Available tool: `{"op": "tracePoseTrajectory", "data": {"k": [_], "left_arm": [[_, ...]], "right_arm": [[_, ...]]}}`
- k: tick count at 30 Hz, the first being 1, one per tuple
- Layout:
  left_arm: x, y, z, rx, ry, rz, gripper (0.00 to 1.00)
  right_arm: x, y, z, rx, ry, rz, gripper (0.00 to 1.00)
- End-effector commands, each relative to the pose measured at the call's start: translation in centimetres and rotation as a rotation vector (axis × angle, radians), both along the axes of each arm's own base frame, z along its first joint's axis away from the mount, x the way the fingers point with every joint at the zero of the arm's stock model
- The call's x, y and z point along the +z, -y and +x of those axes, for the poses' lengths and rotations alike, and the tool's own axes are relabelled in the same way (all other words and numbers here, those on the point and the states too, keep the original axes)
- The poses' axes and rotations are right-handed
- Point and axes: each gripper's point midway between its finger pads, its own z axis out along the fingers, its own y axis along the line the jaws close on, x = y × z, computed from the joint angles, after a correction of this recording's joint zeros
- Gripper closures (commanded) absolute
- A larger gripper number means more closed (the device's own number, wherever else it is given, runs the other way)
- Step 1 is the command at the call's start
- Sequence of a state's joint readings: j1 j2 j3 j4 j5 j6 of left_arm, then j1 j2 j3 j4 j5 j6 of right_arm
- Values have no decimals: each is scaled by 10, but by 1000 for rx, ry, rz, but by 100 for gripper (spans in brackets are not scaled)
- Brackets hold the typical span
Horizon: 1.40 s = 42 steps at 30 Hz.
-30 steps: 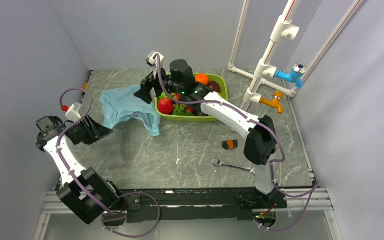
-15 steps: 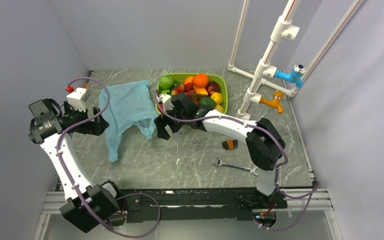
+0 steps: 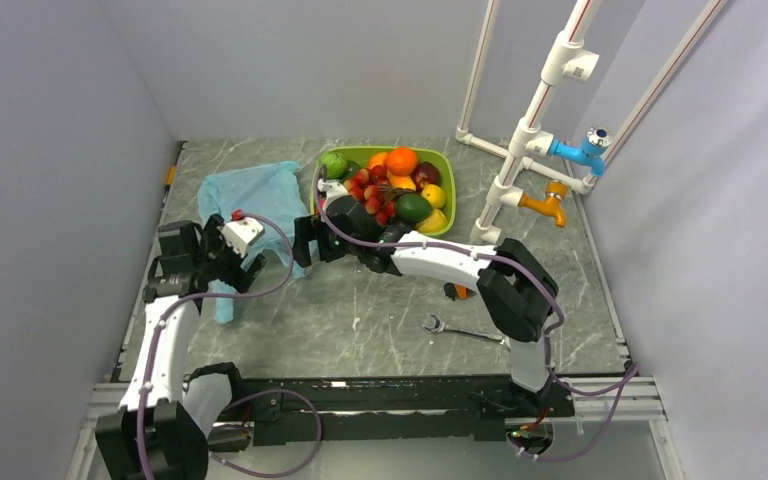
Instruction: Place the fake fruits into the plastic bag and tie a complex knot
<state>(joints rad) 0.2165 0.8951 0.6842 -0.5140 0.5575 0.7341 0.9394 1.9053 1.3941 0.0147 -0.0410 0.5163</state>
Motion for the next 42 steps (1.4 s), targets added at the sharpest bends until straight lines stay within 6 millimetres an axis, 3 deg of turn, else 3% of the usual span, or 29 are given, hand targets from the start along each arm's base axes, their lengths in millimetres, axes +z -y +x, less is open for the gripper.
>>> {"op": "tracePoseTrajectory", "data": {"k": [1,5,12,13,14,16,17,18,19,26,30,34,37,40,42], "left_arm": [[24,-16,60,19,251,118,1],[0,-9,78,-17,242,87,1],[-20,0,103,-32,163,29,3],[-22,2,103,-36,129,12,9],[-23,5,103,-31,92,-16,22],[-21,14,96,-29,9,-95,53],[-17,20,89,-35,-36,-139,76],[-12,26,84,-39,-67,-180,92],[-6,31,77,-34,-96,-216,100],[21,46,35,5,-258,-344,100],[47,27,29,67,-278,-379,100],[90,-2,33,83,-230,-449,100],[111,-9,27,59,-233,-484,100],[118,-18,22,80,-232,-482,100],[118,-21,19,100,-236,-490,100]], "right_arm": [[-2,-5,16,-124,-14,47,0],[-14,0,18,-159,-30,36,0],[-21,0,14,-122,-36,47,0],[-21,-2,16,-121,-31,50,0],[-21,-4,19,-127,-25,52,0],[-18,-10,29,-153,-7,51,0],[-18,-11,35,-173,5,40,0],[-20,-10,41,-191,16,27,0],[-22,-9,45,-210,29,15,0],[-43,12,61,-258,100,-83,3],[-50,37,54,-233,96,-188,7],[-72,79,24,-174,76,-311,12],[-84,110,18,-176,76,-385,28],[-85,131,20,-157,47,-399,62],[-70,133,18,-118,18,-324,62]]}}
